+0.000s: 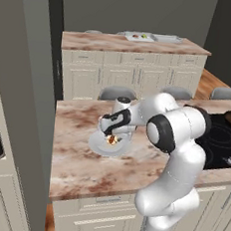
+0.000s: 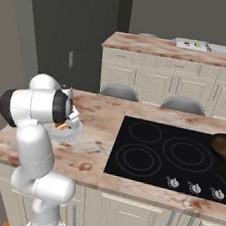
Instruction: Place the cold items (pear and sweet potato) from the fridge in one tupperware on the dining counter. Place the warm items (kebab skewer and hot dog) in the stove area in another tupperware.
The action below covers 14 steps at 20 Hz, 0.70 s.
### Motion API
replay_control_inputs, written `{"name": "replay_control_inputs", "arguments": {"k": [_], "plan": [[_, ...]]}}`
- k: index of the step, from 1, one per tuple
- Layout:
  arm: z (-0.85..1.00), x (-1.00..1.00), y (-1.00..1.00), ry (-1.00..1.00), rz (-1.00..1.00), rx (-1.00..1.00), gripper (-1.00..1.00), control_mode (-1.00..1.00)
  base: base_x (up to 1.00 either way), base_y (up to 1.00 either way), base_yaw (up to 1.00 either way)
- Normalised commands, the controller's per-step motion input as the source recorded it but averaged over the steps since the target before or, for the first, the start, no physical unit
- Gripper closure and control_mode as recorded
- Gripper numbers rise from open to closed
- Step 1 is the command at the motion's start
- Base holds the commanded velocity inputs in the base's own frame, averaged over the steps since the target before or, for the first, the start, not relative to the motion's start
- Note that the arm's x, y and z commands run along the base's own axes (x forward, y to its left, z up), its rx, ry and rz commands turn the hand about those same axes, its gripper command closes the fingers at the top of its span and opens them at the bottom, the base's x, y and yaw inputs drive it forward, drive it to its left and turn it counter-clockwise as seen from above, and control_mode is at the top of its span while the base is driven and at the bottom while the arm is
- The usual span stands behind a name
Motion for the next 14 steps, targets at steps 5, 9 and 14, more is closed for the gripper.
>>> {"name": "replay_control_inputs", "arguments": {"k": [5, 9, 14], "plan": [[0.73, -0.41, -0.40, -0.38, -0.10, 0.07, 1.00, -1.00, 0.00, 0.00, 0.00], [0.81, -0.41, -0.36, -0.31, -0.06, 0.03, 1.00, -1.00, 0.00, 0.00, 0.00], [0.82, -0.45, -0.39, -0.16, -0.07, 0.01, 1.00, -1.00, 0.00, 0.00, 0.00]]}}
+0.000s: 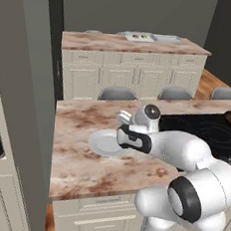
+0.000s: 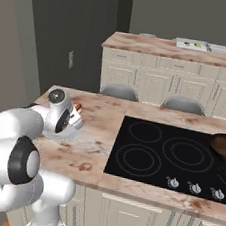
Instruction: Place the cold items (pear and sweet potato) from the fridge in one tupperware on the dining counter. Place the warm items (kebab skewer and hot dog) in the stove area in another tupperware.
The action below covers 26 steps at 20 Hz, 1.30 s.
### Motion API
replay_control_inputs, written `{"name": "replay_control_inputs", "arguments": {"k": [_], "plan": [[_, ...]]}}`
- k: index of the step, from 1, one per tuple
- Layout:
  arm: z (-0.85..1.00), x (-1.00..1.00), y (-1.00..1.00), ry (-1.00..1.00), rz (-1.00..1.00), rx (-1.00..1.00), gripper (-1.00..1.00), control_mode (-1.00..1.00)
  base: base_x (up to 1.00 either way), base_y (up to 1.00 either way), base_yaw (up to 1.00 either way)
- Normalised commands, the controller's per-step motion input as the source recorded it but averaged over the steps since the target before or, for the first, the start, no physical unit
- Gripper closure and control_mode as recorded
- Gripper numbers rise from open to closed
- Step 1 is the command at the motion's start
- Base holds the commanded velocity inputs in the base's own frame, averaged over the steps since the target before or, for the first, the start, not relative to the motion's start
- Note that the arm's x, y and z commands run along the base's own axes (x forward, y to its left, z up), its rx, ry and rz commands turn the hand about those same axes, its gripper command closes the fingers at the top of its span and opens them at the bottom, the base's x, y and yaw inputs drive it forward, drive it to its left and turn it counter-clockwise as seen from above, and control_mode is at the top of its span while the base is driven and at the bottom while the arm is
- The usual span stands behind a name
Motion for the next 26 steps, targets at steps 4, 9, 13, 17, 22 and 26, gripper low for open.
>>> {"name": "replay_control_inputs", "arguments": {"k": [4, 9, 13, 17, 22, 26], "plan": [[0.94, -0.40, -0.40, -0.01, -0.10, 0.00, 1.00, -1.00, 0.00, 0.00, 0.00], [0.82, -0.45, -0.34, 0.00, -0.09, -0.01, 1.00, -1.00, 0.00, 0.00, 0.00], [0.50, -0.61, -0.29, 0.00, -0.07, -0.03, 1.00, -1.00, 0.00, 0.00, 0.00], [0.40, -0.64, -0.28, 0.00, -0.05, -0.11, 1.00, -1.00, 0.00, 0.00, 0.00], [0.40, -0.70, -0.30, 0.05, -0.02, -0.03, 1.00, -1.00, 0.00, 0.00, 0.00], [0.45, -0.78, -0.25, 0.09, 0.00, -0.01, 1.00, -1.00, 0.00, 0.00, 0.00]]}}
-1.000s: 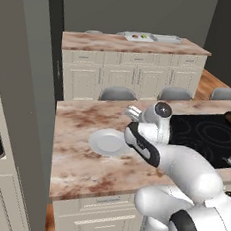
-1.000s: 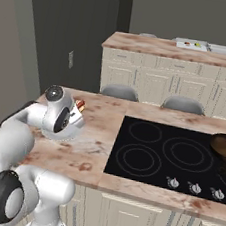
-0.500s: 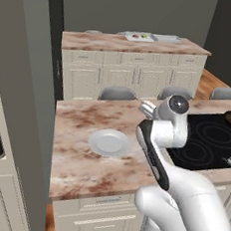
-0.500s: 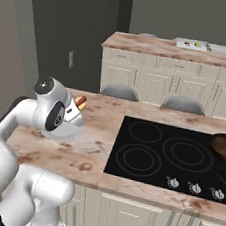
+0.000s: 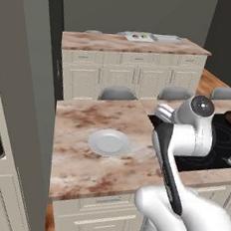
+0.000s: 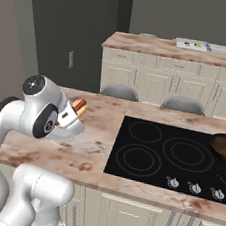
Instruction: Place the cold items (pear and sweet potato) from the fridge in one tupperware on the dining counter. Place the warm items (kebab skewer and hot dog) in the stove area in another tupperware.
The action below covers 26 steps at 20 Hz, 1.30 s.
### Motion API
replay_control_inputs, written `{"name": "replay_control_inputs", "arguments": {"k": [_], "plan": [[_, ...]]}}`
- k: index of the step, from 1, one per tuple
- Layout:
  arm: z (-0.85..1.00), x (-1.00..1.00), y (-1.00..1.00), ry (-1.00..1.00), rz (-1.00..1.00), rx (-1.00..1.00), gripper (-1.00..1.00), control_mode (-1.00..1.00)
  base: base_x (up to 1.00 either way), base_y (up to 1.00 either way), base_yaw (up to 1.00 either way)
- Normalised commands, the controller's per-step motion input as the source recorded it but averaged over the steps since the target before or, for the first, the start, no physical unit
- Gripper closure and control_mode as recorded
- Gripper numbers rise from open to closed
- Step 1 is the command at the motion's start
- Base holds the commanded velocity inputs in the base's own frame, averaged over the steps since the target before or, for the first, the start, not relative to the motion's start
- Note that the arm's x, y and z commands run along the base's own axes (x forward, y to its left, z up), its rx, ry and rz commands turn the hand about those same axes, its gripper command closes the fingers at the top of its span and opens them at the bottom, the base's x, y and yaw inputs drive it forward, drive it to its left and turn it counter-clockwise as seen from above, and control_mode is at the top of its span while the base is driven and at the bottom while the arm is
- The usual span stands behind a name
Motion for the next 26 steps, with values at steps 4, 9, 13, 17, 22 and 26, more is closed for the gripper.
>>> {"name": "replay_control_inputs", "arguments": {"k": [4, 9, 13, 17, 22, 26], "plan": [[0.39, -0.85, -0.09, 0.04, 0.01, -0.02, 1.00, -1.00, 0.00, 0.00, 0.00], [0.36, -0.74, 0.06, 0.00, 0.13, -0.13, 1.00, -1.00, 0.00, 0.00, 0.00], [0.01, -0.18, 0.11, 0.00, 0.00, -0.07, 1.00, -1.00, 0.00, 0.00, 0.00], [-0.04, -0.50, -0.08, -0.20, -0.03, 0.07, 1.00, -1.00, 0.00, 0.00, 0.00], [0.00, 0.00, 0.00, 0.00, 0.00, 0.00, 1.00, 1.00, -0.52, -0.57, -0.59], [0.00, 0.00, 0.00, 0.00, 0.00, 0.00, 1.00, 1.00, -0.20, -0.44, -1.00]]}}
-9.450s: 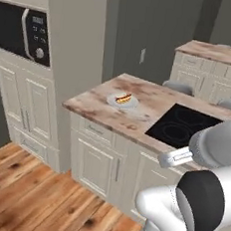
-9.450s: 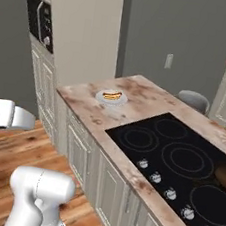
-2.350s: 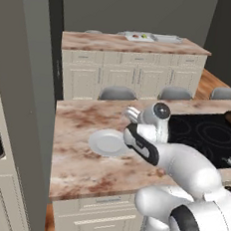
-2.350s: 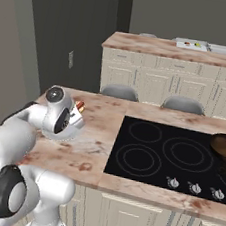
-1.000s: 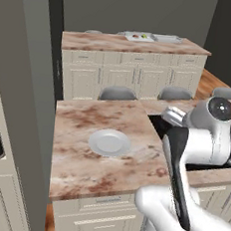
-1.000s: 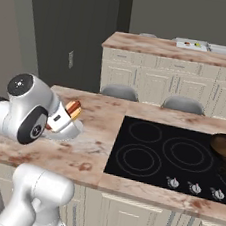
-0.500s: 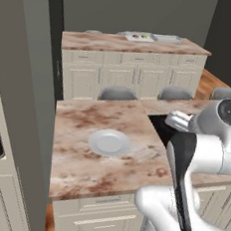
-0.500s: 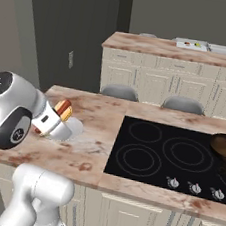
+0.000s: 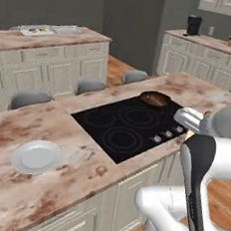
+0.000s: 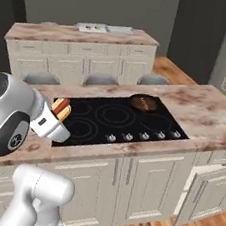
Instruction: Place the cold items (pear and sweet potato) from the fridge in one tupperware on the dining counter. Place the warm items (kebab skewer and hot dog) in the stove area in another tupperware.
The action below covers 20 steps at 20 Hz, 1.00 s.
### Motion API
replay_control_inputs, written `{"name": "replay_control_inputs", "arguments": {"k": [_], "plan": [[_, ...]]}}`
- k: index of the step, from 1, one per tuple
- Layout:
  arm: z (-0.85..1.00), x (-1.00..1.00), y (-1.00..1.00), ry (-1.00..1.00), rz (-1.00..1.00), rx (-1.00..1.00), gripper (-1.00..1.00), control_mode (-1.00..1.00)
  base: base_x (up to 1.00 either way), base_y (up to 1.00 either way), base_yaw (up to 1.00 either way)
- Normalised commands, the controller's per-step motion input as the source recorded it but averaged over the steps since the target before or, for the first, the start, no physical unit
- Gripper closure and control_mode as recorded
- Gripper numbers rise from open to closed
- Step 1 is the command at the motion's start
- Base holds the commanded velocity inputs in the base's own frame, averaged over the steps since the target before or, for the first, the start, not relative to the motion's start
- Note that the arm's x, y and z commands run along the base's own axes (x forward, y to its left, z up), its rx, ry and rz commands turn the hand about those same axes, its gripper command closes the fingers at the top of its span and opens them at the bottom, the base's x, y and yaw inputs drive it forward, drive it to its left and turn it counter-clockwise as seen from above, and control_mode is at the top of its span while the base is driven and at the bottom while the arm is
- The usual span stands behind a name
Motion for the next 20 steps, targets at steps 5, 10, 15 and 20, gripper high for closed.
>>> {"name": "replay_control_inputs", "arguments": {"k": [5, 10, 15, 20], "plan": [[0.00, 0.00, 0.00, 0.00, 0.00, 0.00, 1.00, 1.00, 0.00, -0.61, -1.00], [0.00, 0.00, 0.00, 0.00, 0.00, 0.00, 1.00, 1.00, 0.32, -0.84, -0.78], [0.00, 0.00, 0.00, 0.00, 0.00, 0.00, 1.00, 1.00, 0.77, -0.67, -0.38], [0.00, 0.00, 0.00, 0.00, 0.00, 0.00, 1.00, 1.00, 0.90, -0.87, -0.17]]}}
